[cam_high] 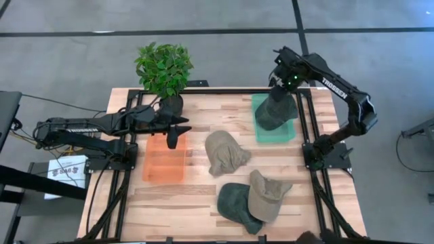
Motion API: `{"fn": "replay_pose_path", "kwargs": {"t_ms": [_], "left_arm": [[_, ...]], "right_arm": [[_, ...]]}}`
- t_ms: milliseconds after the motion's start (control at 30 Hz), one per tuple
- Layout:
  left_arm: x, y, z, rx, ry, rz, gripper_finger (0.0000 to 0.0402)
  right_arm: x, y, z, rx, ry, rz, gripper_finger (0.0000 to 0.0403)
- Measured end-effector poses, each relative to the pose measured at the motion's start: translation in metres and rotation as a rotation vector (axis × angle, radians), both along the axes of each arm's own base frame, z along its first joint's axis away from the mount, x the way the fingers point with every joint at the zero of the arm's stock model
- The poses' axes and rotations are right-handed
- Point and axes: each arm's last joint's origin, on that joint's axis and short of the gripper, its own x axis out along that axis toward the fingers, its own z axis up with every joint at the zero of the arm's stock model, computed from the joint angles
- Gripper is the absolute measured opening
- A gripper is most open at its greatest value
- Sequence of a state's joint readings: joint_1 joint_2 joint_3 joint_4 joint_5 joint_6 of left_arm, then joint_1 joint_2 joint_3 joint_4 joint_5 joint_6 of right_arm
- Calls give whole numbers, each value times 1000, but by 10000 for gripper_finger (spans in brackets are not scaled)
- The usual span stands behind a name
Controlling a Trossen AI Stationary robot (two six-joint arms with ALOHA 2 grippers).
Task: Pick & Place hat
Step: Put the top brown cap into the orange bin
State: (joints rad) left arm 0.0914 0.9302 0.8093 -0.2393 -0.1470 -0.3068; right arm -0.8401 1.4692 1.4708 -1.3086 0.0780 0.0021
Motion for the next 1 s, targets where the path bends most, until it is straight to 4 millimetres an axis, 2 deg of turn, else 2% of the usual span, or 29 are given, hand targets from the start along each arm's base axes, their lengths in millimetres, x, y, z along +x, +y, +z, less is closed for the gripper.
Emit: {"fn": "replay_pose_path", "kwargs": {"t_ms": [167,267,400,533,633,800,1000], "left_arm": [[0,0,0,75,23,-28,178],[-1,0,-1,119,47,-46,163],[-2,0,-3,183,87,-75,122],[-3,-1,-7,209,129,-102,60],[-6,-1,-9,204,163,-110,12],[-9,-2,-11,191,187,-135,2],[-11,-3,-9,184,172,-163,0]], "right_arm": [[22,30,17,-89,-137,57,148],[38,50,27,-135,-253,93,106],[60,77,38,-171,-399,163,56],[83,104,43,-180,-501,266,19],[100,123,39,-162,-534,333,3],[132,159,28,-125,-594,439,7],[159,195,3,-84,-546,573,1]]}}
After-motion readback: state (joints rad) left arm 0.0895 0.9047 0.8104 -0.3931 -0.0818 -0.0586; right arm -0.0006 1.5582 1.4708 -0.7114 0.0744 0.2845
